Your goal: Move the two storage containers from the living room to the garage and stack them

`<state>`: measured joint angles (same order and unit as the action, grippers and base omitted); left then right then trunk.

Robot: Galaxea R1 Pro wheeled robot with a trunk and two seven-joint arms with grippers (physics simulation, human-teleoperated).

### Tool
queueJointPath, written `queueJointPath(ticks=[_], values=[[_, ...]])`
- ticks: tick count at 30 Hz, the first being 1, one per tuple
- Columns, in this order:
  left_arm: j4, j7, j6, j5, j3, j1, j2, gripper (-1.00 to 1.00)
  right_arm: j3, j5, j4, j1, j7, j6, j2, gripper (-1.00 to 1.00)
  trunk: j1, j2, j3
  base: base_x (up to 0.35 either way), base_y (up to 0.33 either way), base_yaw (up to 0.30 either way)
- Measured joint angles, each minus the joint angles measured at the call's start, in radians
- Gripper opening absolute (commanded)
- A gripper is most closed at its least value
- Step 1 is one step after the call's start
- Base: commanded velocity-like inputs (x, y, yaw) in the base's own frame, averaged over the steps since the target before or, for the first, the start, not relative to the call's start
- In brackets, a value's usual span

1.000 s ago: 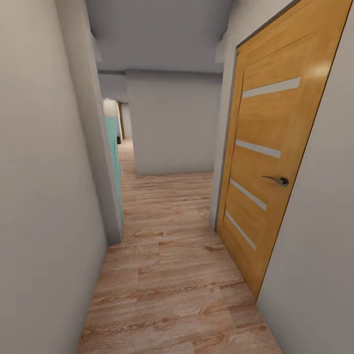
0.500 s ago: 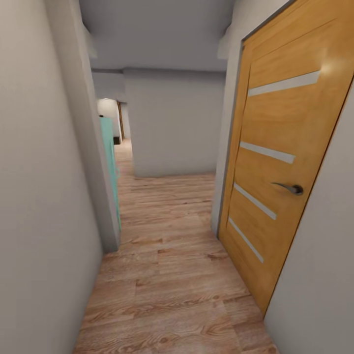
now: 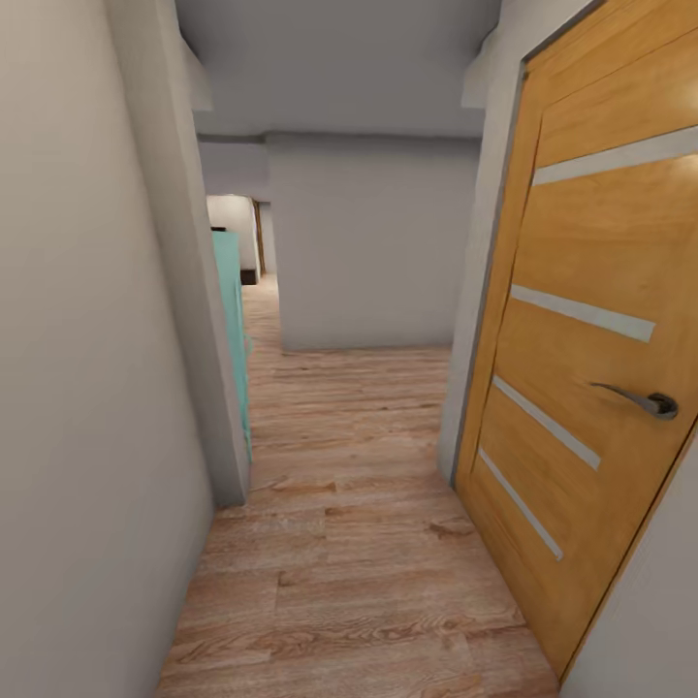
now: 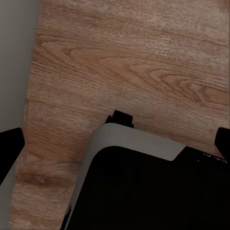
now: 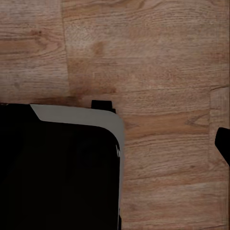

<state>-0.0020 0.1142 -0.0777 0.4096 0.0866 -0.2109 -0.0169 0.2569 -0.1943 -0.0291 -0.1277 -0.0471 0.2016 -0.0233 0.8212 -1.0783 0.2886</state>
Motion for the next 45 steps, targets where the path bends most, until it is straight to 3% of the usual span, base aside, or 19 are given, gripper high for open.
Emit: queueJointPath(ticks=[45], values=[[0.0,0.0,-0.001,0.0,0.0,0.0,0.001,1.0,0.02,0.016,0.0,0.0,0.002,-0.002,-0.005,1.0,0.0,0.0,0.0,0.319,-0.076,0.01]])
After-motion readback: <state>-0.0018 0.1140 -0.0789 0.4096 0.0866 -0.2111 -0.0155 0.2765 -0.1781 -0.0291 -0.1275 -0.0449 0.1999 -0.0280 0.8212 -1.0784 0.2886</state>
